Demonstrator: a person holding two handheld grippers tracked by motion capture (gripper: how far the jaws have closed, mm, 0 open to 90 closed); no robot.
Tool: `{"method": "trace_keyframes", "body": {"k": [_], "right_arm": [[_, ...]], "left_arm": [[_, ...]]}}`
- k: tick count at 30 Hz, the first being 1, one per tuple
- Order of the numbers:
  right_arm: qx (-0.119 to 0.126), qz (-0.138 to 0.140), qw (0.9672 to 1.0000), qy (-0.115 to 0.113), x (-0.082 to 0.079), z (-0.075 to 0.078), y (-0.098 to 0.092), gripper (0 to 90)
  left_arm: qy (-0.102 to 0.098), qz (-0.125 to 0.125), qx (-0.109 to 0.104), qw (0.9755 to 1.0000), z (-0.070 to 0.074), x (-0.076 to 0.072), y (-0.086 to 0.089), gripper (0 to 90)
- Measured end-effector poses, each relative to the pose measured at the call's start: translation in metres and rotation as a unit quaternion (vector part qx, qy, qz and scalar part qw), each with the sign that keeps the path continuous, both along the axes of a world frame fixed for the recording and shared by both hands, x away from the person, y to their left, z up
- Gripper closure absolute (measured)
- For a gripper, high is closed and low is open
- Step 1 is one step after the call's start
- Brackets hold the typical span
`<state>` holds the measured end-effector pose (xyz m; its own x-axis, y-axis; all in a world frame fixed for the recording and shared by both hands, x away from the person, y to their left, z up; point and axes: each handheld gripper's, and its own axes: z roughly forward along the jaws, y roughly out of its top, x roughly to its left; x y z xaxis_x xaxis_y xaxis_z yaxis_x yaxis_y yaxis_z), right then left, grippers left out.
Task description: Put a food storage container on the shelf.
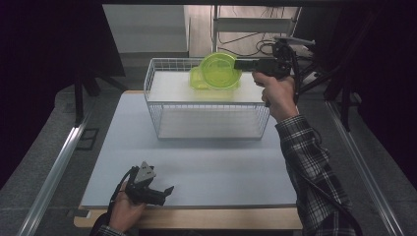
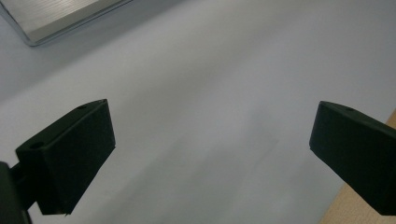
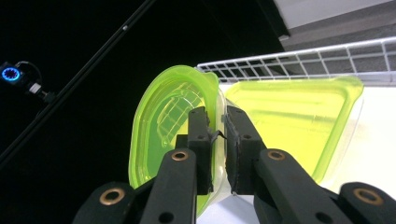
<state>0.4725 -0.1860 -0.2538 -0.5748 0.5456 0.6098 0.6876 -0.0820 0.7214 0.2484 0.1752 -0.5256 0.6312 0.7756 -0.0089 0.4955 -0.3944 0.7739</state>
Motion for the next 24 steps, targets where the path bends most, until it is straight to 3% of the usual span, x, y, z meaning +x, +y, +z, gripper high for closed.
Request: {"method": "trace_keyframes", "body": {"k": [15, 24], "right_arm": [[-0.018, -0.040, 0.9990, 0.006, 0.026, -0.006, 0.021, 81.3], [-0.042, -0.068, 0.9968, 0.001, 0.029, -0.008, 0.028, 79.7]], "left_arm": [[-0.002, -0.003, 0.008, 1.0000, -0.001, 0.000, -0.001, 0.0], [-0.004, -0.004, 0.010, 0.9999, -0.001, 0.000, -0.001, 0.0]]}}
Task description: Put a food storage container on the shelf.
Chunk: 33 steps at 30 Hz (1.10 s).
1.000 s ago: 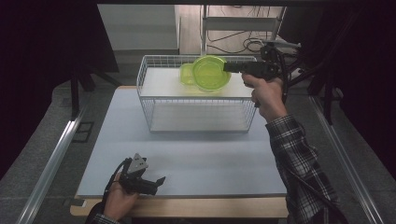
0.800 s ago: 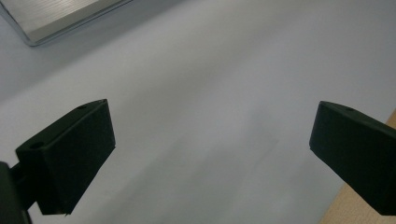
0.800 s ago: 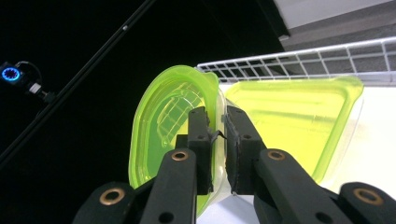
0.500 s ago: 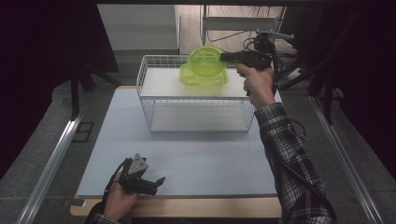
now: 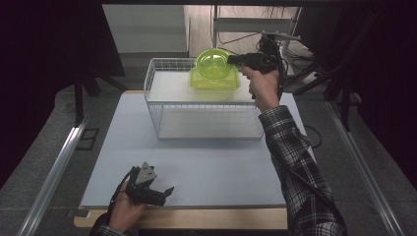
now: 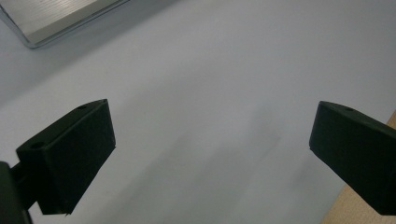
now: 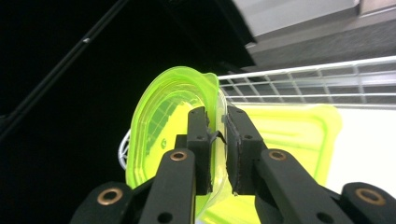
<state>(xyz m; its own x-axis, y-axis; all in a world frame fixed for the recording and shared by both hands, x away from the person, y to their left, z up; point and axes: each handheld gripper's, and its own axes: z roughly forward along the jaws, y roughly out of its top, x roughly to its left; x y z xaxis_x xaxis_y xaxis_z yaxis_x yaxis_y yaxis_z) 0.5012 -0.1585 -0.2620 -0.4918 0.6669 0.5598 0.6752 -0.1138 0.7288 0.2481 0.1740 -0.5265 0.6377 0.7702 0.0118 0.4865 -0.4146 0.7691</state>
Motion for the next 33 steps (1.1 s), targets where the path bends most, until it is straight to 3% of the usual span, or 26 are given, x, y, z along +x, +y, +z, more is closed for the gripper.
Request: {"method": "trace_keyframes", "body": {"k": [12, 16, 21, 33], "right_arm": [[-0.067, -0.023, 0.9973, -0.020, 0.0026, -0.0016, 0.0064, 71.8], [-0.065, -0.024, 0.9974, -0.021, 0.0044, -0.0030, 0.0058, 69.6], [-0.073, -0.024, 0.9968, -0.024, 0.0049, -0.0035, 0.0047, 60.1], [-0.055, -0.015, 0.9978, -0.034, 0.0023, -0.0044, -0.0035, 43.5]], "left_arm": [[0.001, -0.003, 0.005, 1.0000, -0.0007, 0.0001, -0.0011, 0.0], [0.001, -0.004, 0.008, 1.0000, -0.0010, 0.0001, -0.0018, 0.0], [0.001, -0.005, 0.011, 0.9999, -0.0012, -0.0001, -0.0023, 0.1], [-0.001, -0.006, 0.015, 0.9999, -0.0012, -0.0002, -0.0029, 0.1]]}}
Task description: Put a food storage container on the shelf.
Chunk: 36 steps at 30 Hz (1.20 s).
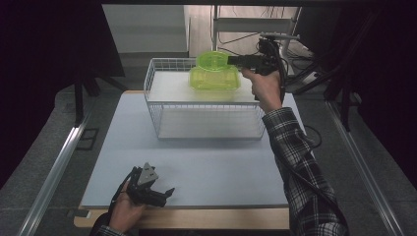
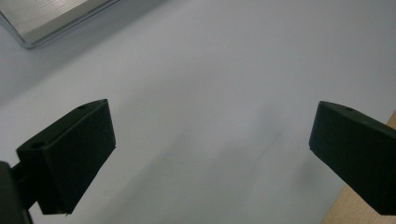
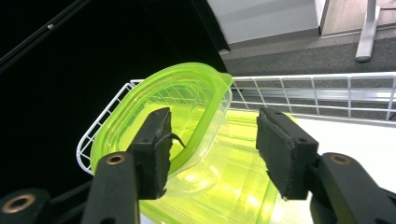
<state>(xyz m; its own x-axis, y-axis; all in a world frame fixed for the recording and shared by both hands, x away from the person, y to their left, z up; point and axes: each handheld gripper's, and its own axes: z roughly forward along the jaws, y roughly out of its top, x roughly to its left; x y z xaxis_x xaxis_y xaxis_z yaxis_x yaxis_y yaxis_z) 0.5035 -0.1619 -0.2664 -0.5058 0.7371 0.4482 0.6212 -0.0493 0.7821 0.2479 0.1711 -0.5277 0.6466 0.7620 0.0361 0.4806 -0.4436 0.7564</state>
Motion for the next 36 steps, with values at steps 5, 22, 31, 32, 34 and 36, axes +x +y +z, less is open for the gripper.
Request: {"method": "trace_keyframes", "body": {"k": [5, 22, 31, 32, 34, 36], "right_arm": [[-0.003, 0.009, 0.9999, -0.006, -0.004, 0.001, -0.004, 39.4], [-0.036, 0.056, 0.9971, -0.037, -0.028, -0.002, -0.007, 25.7], [-0.045, 0.075, 0.9951, -0.046, -0.039, -0.008, -0.010, 19.6], [-0.048, 0.078, 0.9946, -0.048, -0.041, -0.010, -0.010, 18.8], [-0.051, 0.081, 0.9942, -0.049, -0.043, -0.013, -0.011, 17.4], [-0.056, 0.085, 0.9937, -0.048, -0.045, -0.016, -0.011, 16.3]], "left_arm": [[-0.001, 0.000, 0.002, 1.0000, 0.000, 0.000, 0.000, 0.1], [0.001, -0.001, 0.001, 1.0000, 0.001, 0.000, -0.001, 0.4], [0.000, -0.001, 0.005, 1.0000, 0.000, 0.000, 0.000, 0.4], [0.001, -0.002, 0.005, 1.0000, 0.000, 0.000, 0.000, 0.4], [0.001, -0.002, 0.007, 1.0000, 0.000, 0.000, 0.000, 0.4], [0.001, -0.003, 0.007, 1.0000, 0.000, -0.001, -0.001, 0.4]]}}
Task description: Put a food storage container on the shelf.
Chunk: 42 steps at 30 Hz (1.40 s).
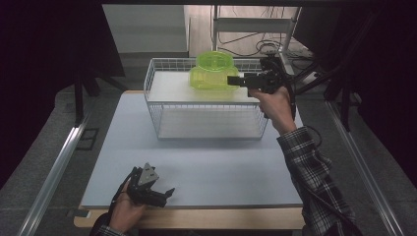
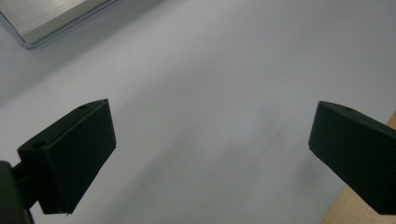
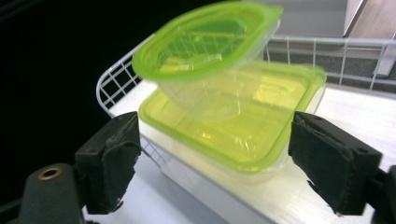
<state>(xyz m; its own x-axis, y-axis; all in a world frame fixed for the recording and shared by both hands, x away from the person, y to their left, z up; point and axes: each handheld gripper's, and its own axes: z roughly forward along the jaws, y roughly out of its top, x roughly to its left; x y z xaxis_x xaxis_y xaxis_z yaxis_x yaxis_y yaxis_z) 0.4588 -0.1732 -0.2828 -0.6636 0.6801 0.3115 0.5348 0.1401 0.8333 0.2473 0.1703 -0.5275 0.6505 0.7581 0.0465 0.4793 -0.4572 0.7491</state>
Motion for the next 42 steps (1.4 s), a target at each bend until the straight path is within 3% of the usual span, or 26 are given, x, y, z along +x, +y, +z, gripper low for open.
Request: {"method": "trace_keyframes", "body": {"k": [10, 15, 24, 42], "right_arm": [[-0.028, 0.011, 0.9995, -0.012, -0.012, -0.017, 0.001, 10.4], [-0.053, 0.017, 0.9982, -0.022, -0.019, -0.024, 0.004, 8.5], [-0.079, 0.025, 0.9962, -0.028, -0.030, -0.035, 0.003, 6.8], [-0.109, 0.036, 0.9924, -0.046, -0.054, -0.056, 0.000, 3.6]], "left_arm": [[-0.001, 0.000, 0.001, 1.0000, -0.001, 0.000, 0.000, 0.4], [-0.001, -0.001, 0.002, 1.0000, -0.001, 0.000, 0.000, 0.4], [-0.001, -0.002, 0.006, 1.0000, -0.001, 0.000, 0.000, 0.4], [0.000, -0.002, 0.009, 1.0000, -0.001, 0.000, -0.001, 0.4]]}}
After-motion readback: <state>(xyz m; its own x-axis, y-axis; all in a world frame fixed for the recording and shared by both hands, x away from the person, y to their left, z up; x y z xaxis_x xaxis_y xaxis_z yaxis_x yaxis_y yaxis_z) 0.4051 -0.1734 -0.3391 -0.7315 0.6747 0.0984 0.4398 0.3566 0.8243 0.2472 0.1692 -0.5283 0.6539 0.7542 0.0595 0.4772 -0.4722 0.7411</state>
